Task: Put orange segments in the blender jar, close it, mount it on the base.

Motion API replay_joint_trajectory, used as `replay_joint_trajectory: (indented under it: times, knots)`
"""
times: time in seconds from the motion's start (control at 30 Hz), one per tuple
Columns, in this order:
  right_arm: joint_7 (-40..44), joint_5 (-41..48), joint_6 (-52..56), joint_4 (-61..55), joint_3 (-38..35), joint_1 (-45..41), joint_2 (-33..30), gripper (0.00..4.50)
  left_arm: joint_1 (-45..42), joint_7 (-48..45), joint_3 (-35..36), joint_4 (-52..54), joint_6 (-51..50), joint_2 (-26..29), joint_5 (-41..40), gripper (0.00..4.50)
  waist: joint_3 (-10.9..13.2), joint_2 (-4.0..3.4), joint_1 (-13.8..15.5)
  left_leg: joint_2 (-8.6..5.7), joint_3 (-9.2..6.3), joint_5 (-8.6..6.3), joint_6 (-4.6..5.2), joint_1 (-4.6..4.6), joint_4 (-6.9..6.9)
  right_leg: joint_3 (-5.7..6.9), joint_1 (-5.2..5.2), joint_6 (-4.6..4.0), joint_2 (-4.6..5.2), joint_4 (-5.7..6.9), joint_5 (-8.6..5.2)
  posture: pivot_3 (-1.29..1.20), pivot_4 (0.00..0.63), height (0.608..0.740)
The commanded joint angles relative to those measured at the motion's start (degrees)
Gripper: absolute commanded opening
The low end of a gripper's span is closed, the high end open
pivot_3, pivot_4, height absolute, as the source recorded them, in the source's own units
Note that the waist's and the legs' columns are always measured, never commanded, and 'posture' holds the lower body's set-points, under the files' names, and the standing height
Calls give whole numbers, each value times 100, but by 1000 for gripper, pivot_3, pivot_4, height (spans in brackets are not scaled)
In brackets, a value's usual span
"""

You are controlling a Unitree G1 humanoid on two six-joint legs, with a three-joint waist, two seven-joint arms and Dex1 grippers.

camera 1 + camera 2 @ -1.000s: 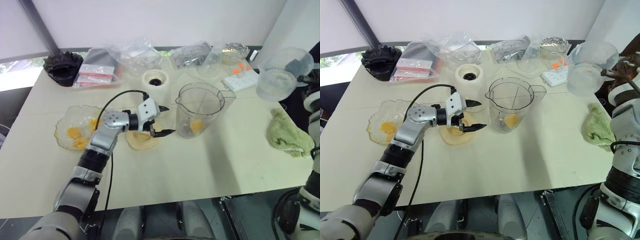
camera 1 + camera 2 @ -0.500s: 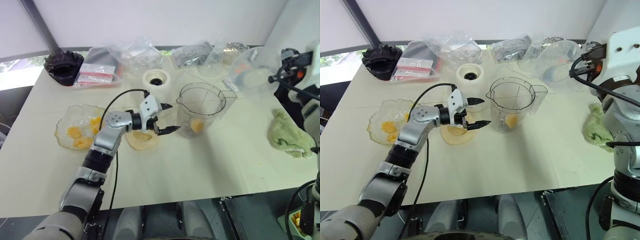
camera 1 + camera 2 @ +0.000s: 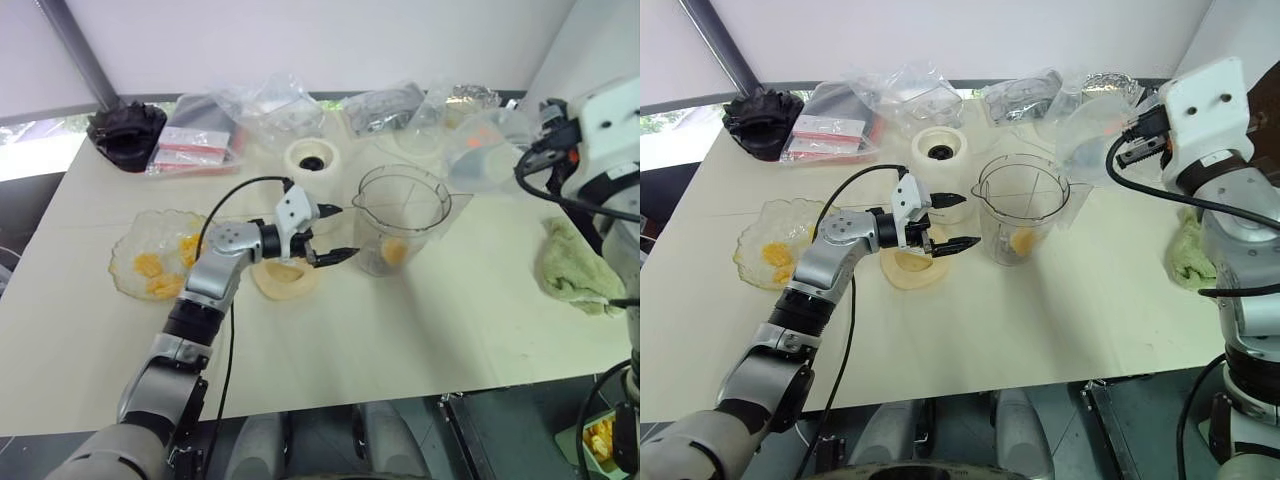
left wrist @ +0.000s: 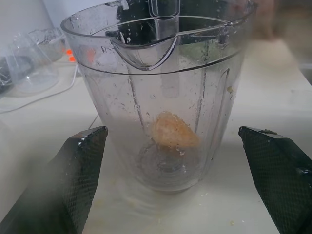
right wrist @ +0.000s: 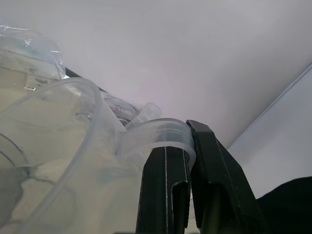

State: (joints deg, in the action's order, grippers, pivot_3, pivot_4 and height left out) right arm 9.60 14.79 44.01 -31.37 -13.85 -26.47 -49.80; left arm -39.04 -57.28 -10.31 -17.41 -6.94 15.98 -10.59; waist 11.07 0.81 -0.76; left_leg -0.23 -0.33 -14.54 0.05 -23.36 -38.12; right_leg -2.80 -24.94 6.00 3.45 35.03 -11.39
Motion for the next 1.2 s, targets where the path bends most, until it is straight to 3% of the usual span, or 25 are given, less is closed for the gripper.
replay_joint_trajectory:
  times: [0.03, 0.27, 0.5, 0.7, 0.83, 0.97, 1.2]
  knots:
    - [35, -207, -151, -253, -190, -161, -14, 64, -96, 13, 76, 193, 44, 19, -71, 4500, 0, 0, 2, 0, 0, 0, 0, 0, 0, 0, 0, 0, 0, 0, 0, 0, 150, 740]
    - [134, -393, -119, -238, -198, -187, 31, 64, -102, 14, 61, 203, 58, 13, -60, 4500, 0, 0, 2, 0, 0, 0, 0, 0, 0, 0, 0, 0, 0, 0, 0, 0, 150, 740]
    - [-283, -141, 730, -223, -816, -299, 927, 64, -93, 15, 46, 208, 77, 22, -39, 4500, 0, 1, 3, 1, -2, 0, 0, -1, 0, 1, -1, 0, -1, 1, 1, 0, 150, 740]
    - [-1077, 223, 1481, 62, -2215, -662, 2215, 64, -83, 13, 27, 231, 89, 44, -18, 4500, 0, 1, 10, 1, -4, 0, 0, -2, 0, 2, -1, 1, 0, 2, 1, 0, 150, 740]
    - [-1365, 419, 1663, 216, -2814, -907, 2575, 64, -113, 0, 15, 194, 119, 65, 5, 4500, 0, 0, 6, 0, -2, 0, 0, -2, 0, 2, -1, 1, 3, 2, 1, 0, 150, 740]
    - [-1632, 579, 1454, 546, -3392, -942, 2911, 64, -117, -9, 13, 202, 117, 86, 2, 4500, -1, -1, -18, 1, -2, 0, 0, 0, 3, 2, -1, 1, 0, 3, 1, 0, 150, 740]
    - [-1408, 344, -49, 1839, -3067, -291, 3034, 64, -139, -48, -7, 192, 123, 92, -4, 4500, -2, -3, -34, 0, 1, 0, 0, 2, 4, 1, -1, 2, -2, 6, 2, 0, 150, 740]
